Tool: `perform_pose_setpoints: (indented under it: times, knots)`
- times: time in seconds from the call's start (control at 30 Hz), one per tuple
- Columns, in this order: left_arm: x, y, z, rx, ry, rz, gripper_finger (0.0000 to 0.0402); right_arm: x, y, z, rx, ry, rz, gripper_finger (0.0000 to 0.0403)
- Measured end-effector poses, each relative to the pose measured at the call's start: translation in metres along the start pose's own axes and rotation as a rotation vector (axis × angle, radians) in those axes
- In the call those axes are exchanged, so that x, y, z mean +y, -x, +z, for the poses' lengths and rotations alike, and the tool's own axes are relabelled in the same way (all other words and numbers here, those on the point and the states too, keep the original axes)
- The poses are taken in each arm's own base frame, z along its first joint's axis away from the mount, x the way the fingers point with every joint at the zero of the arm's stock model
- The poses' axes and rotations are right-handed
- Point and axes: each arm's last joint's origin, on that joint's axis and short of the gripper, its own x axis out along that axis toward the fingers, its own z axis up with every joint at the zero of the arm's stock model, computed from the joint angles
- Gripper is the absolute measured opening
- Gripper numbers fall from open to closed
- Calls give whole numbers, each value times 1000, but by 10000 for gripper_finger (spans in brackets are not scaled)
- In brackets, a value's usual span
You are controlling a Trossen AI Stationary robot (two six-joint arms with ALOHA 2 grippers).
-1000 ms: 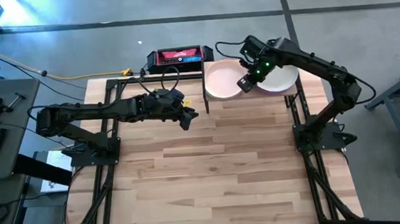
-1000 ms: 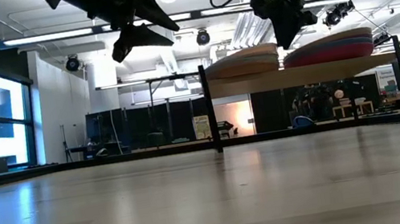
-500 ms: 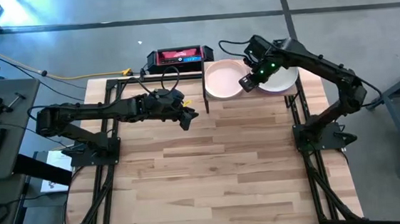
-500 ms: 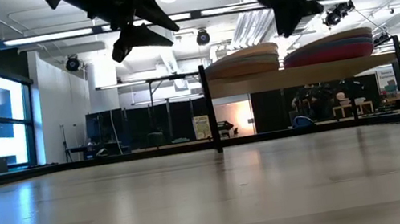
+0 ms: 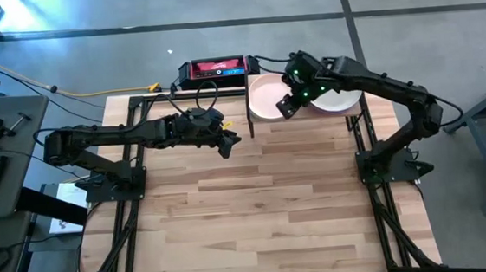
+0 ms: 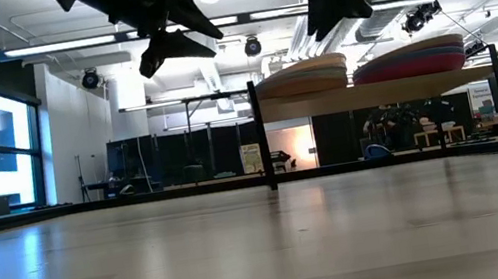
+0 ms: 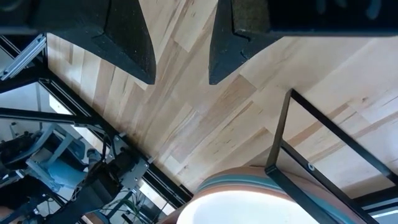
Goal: Place and stack plates onto a shelf
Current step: Stack the light pink plate on top of the gray plate on the shelf
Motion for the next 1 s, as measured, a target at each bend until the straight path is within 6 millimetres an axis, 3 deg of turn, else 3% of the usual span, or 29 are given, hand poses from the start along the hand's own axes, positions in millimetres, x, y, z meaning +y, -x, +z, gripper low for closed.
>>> perform_pose_setpoints:
  times: [0.17,0.43,0.77,1.0]
  knots:
    - [0,0,0,0,0,-1,138,0,-7,1,-2,22,-54,75]
    - [-1,0,-1,2,24,-4,138,-18,-23,11,27,-24,-110,75]
    - [-8,0,-5,15,10,-24,138,-32,-25,17,24,-82,-142,75]
    - [-10,1,-7,17,7,-28,138,-35,-42,18,81,-63,-159,75]
